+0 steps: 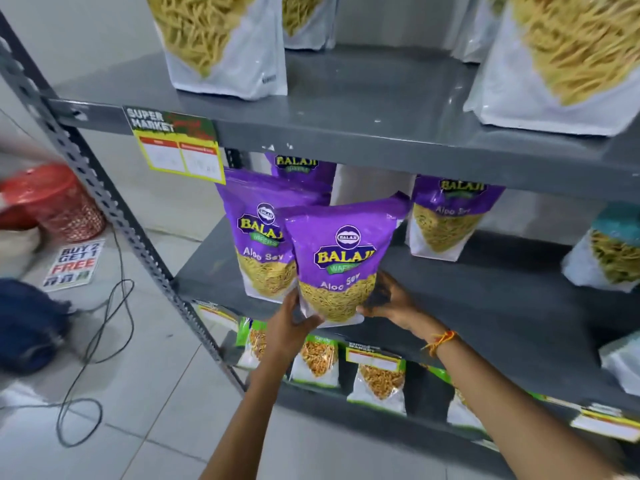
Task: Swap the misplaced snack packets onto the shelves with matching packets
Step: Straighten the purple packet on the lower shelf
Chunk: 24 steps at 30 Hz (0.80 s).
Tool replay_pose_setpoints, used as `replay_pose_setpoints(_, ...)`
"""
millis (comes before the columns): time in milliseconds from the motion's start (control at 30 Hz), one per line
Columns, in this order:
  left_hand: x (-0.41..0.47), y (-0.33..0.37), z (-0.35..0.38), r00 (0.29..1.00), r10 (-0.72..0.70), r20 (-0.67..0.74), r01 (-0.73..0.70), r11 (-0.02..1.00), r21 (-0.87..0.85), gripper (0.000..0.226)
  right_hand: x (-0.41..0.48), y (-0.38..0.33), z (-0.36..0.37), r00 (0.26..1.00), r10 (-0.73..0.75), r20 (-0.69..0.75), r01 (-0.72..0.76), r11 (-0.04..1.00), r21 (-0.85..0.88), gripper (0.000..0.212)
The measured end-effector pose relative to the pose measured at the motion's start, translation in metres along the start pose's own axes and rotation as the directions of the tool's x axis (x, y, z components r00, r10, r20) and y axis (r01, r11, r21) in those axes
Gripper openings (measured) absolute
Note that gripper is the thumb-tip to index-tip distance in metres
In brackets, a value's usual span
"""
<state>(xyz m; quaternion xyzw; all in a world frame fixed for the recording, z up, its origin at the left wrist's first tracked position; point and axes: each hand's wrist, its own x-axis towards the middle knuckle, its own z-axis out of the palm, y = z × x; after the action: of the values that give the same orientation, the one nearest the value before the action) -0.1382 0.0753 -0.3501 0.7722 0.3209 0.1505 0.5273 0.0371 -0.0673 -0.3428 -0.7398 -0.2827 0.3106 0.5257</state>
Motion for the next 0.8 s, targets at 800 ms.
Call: replay_pose_setpoints(800, 0.002, 0.074, 0.14, 0.979, 0.126, 0.159, -0.127, 0.992, 0.001, 0.044, -0.079, 0.052, -0.118, 0.953, 0.03, -0.301, 0.015, 0.989, 0.146, 0.06)
